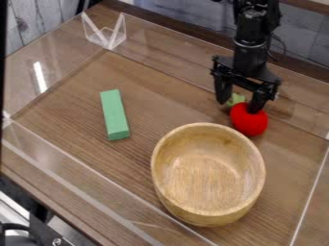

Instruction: Move the red fruit to the right

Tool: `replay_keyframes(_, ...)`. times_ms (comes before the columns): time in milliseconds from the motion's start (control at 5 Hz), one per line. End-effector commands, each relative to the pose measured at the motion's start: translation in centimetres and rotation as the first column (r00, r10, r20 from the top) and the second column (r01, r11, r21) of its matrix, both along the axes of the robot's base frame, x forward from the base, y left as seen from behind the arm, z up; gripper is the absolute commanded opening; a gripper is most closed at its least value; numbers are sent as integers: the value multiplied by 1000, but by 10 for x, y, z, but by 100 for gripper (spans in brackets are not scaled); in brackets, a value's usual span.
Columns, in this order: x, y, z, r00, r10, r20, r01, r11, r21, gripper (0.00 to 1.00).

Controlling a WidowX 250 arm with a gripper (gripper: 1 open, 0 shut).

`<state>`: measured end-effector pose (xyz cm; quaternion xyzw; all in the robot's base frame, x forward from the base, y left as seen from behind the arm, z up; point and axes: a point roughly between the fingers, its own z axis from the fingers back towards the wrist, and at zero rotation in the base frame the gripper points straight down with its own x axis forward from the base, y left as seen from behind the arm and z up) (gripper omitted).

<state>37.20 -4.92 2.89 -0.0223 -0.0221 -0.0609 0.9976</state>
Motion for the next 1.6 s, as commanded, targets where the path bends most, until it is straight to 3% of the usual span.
replay_keyframes(0,-1,5,1,991,136,-3,-136,991,-1,100)
replay_keyframes(200,-3,8,-1,963,270,-21,-270,963,-2,100)
replay_keyframes(1000,-4,9,-15,983,166,-82,-165,986,25,100)
replay_keyframes(1200,-8,-2,-16,979,179,-99,-177,984,29,100)
replay_keyframes(1400,-13,-13,-16,974,194,-115,-191,981,32,0)
